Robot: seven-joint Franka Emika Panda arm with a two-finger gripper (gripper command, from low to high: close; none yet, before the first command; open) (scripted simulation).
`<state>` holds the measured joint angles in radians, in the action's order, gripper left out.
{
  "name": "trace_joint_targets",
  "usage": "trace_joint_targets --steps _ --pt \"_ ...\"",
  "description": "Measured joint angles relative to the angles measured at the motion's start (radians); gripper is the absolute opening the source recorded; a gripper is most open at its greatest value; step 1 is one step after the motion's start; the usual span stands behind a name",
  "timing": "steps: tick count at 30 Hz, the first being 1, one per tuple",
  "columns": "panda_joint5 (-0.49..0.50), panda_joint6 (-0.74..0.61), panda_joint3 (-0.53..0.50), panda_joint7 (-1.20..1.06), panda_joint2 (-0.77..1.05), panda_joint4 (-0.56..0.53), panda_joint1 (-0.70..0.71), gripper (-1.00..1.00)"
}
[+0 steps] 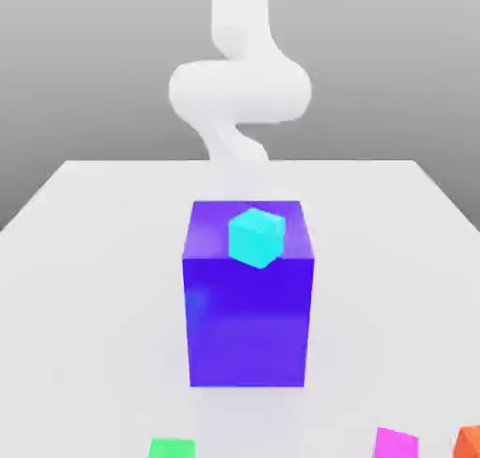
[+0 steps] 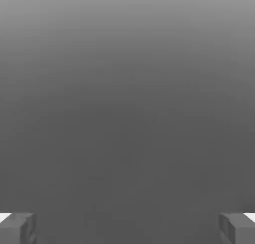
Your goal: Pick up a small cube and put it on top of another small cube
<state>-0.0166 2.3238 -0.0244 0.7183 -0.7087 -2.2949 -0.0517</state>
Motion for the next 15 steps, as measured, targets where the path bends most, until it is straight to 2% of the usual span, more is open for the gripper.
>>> trace_joint_targets --steps 8,15 --pt "-0.070 0.076 -0.059 -0.277 0.297 0.017 -0.143 0.00" --pt "-0.128 0.142 -0.067 -0.512 0.552 0.031 -0.226 0.00"
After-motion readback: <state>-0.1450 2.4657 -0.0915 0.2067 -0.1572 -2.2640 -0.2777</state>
